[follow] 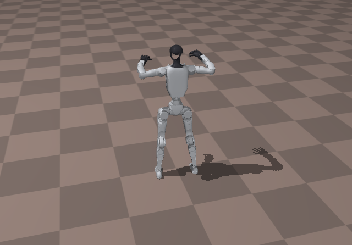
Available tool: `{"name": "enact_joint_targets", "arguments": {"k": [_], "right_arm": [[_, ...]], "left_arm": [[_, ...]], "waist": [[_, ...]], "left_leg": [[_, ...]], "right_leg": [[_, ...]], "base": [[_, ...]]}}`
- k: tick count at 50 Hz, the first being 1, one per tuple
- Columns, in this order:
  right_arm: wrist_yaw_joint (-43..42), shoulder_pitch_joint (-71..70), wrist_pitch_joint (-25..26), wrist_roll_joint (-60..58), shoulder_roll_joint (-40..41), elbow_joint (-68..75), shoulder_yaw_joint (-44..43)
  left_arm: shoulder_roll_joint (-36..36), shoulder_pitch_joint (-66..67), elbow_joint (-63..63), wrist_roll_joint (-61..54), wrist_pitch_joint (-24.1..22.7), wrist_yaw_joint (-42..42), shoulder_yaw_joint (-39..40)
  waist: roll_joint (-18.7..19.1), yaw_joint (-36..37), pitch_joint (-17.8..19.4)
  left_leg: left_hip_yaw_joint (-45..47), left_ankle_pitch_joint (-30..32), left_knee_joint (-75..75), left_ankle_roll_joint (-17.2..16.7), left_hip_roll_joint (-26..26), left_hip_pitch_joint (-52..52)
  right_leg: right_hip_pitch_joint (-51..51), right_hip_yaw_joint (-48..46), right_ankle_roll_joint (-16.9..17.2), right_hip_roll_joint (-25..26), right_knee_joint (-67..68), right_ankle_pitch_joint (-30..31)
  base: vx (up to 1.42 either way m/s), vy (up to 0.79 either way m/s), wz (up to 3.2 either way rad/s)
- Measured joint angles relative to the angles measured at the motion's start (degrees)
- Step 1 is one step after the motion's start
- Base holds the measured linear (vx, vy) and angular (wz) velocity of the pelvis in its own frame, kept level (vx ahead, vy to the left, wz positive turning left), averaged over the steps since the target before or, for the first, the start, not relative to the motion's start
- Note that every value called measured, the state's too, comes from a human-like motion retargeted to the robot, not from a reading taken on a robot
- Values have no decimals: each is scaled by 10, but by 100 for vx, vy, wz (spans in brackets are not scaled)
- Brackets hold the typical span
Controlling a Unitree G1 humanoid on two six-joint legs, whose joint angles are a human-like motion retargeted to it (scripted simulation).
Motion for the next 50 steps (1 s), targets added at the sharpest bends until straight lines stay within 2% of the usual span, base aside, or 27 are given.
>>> {"name": "enact_joint_targets", "arguments": {"k": [11,14,17,50], "right_arm": [[0,-24,1,-3,-4,3,23],[-1,-23,-9,-1,-4,2,26],[-1,-28,1,-4,-5,3,26],[3,-31,2,-5,-1,7,28]], "left_arm": [[-9,35,-6,-1,1,-1,36],[-8,47,-6,5,-9,-3,44],[-7,43,-6,-2,1,0,46],[-7,42,-3,0,4,-3,50]], "waist": [[-4,-3,2],[-4,-6,-7],[-5,-3,-1],[-4,-5,-2]], "left_leg": [[0,0,0,0,-1,1],[4,-18,25,9,-1,-14],[-1,-1,0,0,-1,1],[-3,-4,1,0,1,7]], "right_leg": [[1,-1,-1,-1,0,0],[-11,-4,4,-2,18,-9],[2,-2,-1,-1,0,-1],[10,-4,-1,1,0,-5]], "base": [[0,0,0],[0,0,0],[0,0,0],[0,0,0]]}}
